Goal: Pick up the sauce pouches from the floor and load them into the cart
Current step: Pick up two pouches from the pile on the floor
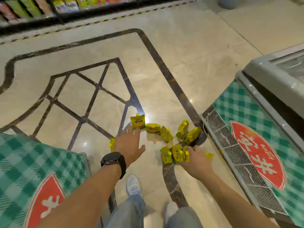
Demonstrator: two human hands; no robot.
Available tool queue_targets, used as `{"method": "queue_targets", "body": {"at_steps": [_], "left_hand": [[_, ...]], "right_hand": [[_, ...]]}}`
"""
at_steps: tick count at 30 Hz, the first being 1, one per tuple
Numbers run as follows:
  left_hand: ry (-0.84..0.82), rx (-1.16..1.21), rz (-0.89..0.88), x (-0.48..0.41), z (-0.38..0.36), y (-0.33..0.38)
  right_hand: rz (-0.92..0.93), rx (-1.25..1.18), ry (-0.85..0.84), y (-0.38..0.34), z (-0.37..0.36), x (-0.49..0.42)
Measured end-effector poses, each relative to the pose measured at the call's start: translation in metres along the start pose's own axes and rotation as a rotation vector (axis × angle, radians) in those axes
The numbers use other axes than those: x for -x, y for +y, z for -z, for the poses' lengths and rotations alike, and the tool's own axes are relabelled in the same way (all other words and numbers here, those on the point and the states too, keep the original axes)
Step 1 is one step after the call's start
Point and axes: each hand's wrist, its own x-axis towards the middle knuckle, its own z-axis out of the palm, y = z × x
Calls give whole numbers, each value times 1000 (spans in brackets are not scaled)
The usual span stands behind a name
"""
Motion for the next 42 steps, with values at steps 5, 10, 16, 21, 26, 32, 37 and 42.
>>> {"method": "queue_targets", "body": {"at_steps": [5,10,16,21,26,32,37,42], "left_hand": [[-70,58,-2,-118,-128,-3],[24,67,-6,-251,-277,0],[160,-68,-137,-377,-409,8],[239,50,-250,-421,-443,8],[250,14,-291,-425,-428,5],[189,46,-358,-408,-425,-24],[50,56,-431,-385,-432,-58],[121,410,-334,-350,-479,-89]], "right_hand": [[-1,-24,-96,5,-96,-132],[72,178,-151,19,-205,-281],[135,464,-374,26,-288,-400],[277,600,-341,33,-327,-438],[261,462,-275,39,-335,-431],[184,388,-243,41,-326,-435],[233,404,-254,35,-329,-438],[404,366,-71,22,-322,-441]]}}
